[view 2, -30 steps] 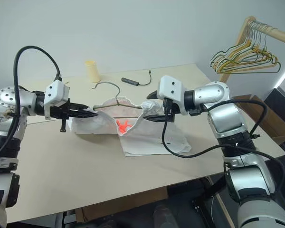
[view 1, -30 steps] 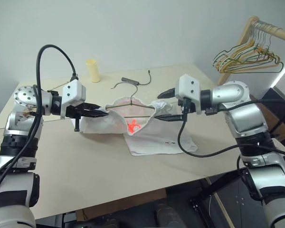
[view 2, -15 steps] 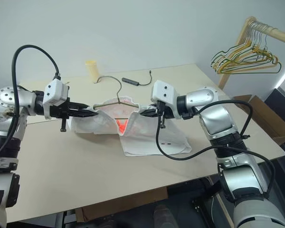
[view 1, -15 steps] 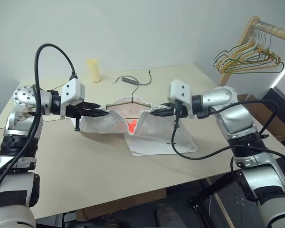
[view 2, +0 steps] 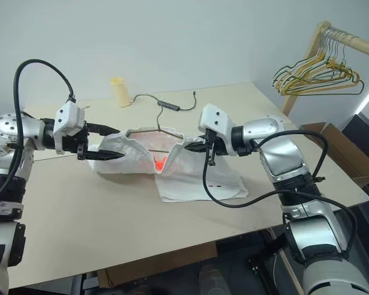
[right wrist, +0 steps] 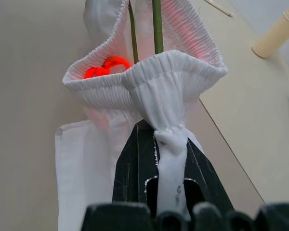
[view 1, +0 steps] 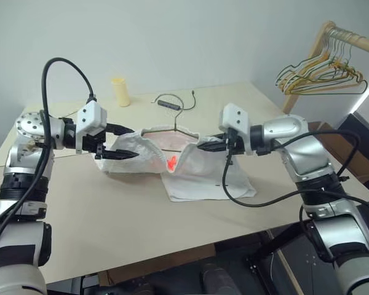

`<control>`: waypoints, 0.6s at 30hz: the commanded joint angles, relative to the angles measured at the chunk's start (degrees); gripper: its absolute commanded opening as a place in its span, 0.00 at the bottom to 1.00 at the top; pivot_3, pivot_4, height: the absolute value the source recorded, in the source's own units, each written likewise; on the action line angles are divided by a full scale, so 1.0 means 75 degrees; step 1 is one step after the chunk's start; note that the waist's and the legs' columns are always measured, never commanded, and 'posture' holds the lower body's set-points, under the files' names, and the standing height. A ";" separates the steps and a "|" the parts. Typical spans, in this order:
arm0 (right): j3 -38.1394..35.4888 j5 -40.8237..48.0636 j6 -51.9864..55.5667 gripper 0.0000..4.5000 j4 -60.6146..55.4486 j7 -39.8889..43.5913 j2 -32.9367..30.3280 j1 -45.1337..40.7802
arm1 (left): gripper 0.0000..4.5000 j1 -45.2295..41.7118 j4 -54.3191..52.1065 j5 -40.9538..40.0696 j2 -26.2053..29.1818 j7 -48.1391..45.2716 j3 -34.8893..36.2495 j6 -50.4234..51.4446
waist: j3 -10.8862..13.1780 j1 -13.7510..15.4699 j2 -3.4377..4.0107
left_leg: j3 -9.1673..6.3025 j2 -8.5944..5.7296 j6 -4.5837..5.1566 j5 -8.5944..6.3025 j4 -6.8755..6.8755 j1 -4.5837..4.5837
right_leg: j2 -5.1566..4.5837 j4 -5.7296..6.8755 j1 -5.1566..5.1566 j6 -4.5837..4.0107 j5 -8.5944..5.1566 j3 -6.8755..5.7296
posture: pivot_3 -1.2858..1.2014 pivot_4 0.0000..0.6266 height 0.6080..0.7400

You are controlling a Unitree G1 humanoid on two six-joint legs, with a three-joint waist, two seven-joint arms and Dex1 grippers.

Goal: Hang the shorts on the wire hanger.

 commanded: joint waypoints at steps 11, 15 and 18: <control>-0.2091 0.0619 0.4991 0.00 -0.2262 -0.2747 -0.0868 0.0423 | 0.99 0.0053 -0.0649 -0.1436 -0.0752 0.1695 0.1785 0.0740 | -0.0001 -0.0024 0.0000 | -0.0011 0.0008 0.0000 0.0000 0.0003 -0.0007 | -0.0017 0.0002 0.0002 0.0001 0.0000 -0.0008 | 0.40 0.00 1.00; -0.2229 0.0400 0.6708 0.00 -0.2658 -0.3592 -0.1246 0.0443 | 0.99 0.0469 -0.1422 -0.2190 -0.1077 0.1911 0.2027 0.1447 | -0.0001 -0.0159 0.0000 | -0.0013 0.0008 0.0000 0.0000 0.0002 -0.0008 | -0.0021 0.0000 0.0001 0.0001 0.0001 -0.0006 | 0.39 0.00 1.00; -0.2612 0.0162 0.7693 0.00 -0.2588 -0.4353 -0.1117 0.0369 | 0.99 0.0683 -0.1958 -0.2770 -0.1343 0.2186 0.2239 0.1919 | -0.0001 -0.0221 0.0000 | -0.0013 0.0009 0.0000 0.0000 0.0003 -0.0009 | -0.0021 0.0001 0.0002 0.0002 0.0000 -0.0004 | 0.39 0.00 1.00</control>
